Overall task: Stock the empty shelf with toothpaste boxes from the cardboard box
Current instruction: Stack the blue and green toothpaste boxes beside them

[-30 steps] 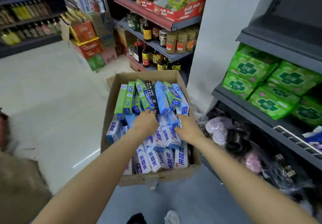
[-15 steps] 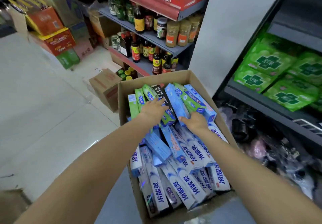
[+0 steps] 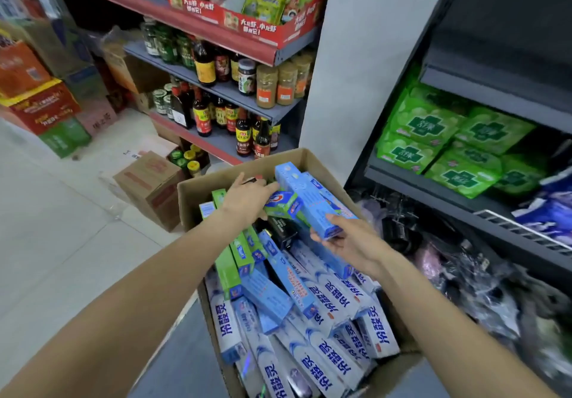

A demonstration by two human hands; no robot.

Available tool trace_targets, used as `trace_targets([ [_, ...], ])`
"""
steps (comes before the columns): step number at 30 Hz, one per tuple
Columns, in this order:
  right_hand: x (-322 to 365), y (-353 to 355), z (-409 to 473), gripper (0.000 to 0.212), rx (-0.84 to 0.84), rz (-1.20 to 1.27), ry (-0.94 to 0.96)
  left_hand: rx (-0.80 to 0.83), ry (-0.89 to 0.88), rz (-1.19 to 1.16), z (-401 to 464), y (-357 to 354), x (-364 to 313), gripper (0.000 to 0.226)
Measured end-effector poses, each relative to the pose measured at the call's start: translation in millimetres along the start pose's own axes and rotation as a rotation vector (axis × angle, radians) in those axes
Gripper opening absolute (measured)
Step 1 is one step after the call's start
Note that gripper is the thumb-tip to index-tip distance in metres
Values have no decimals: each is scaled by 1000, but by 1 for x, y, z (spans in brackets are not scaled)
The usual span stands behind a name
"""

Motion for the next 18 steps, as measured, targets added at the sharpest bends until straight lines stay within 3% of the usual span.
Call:
trace_targets([
  [2, 9, 17, -12, 33, 60, 101, -10, -126, 145, -222, 1, 15, -9, 67],
  [5, 29, 40, -28, 72, 168, 128, 66, -353, 277, -668, 7, 45, -38, 55],
  [9, 60, 82, -60, 49, 165, 115, 186, -337, 338, -1126, 29, 84, -106, 35],
  [12, 82, 134, -78, 60, 106, 53, 324, -248, 439, -1372, 48, 108, -175, 45],
  [14, 97, 175, -88, 58, 14, 13, 406, -197, 497, -1488, 61, 121, -225, 36],
  [16, 113, 220, -98, 42, -105, -17, 476, -66, 544, -1621, 71, 133, -278, 31],
  [18, 129, 267, -105, 7, -237, -51, 538, 11, 551, -1692, 78, 144, -332, 33],
])
Point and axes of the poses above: each hand's wrist, its own z-axis towards the middle knuckle, its own y-axis out of the back of the hand, x = y × z, the point moved 1 cm from there along z, towards the middle knuckle, and after that the axes turned 15 degrees about -x, right-handed, at the moved point
